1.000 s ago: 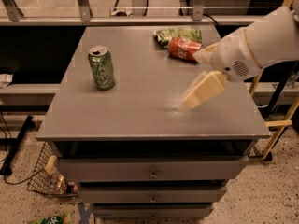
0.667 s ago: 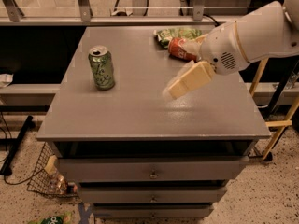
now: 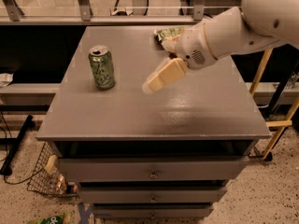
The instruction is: Knock green can over
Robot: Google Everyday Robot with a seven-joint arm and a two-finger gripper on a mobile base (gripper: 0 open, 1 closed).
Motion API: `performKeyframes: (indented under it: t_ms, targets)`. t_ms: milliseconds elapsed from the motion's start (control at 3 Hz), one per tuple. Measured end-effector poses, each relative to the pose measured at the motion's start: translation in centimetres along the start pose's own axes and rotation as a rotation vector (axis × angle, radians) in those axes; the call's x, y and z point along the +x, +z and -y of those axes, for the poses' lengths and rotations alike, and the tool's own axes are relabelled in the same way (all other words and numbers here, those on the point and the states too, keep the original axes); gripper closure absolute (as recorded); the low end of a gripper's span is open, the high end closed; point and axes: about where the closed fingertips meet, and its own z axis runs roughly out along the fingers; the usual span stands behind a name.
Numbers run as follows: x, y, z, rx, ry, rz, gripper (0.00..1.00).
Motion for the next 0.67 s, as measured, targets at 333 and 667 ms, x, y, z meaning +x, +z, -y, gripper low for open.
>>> performKeyframes:
  t_ms: [333, 667]
  targets:
    - [0.0, 4.2, 2.7, 0.030, 0.013, 0.009, 0.00]
    - [-0.2, 7.7, 4.3, 0.079, 0.039, 0.034, 0.00]
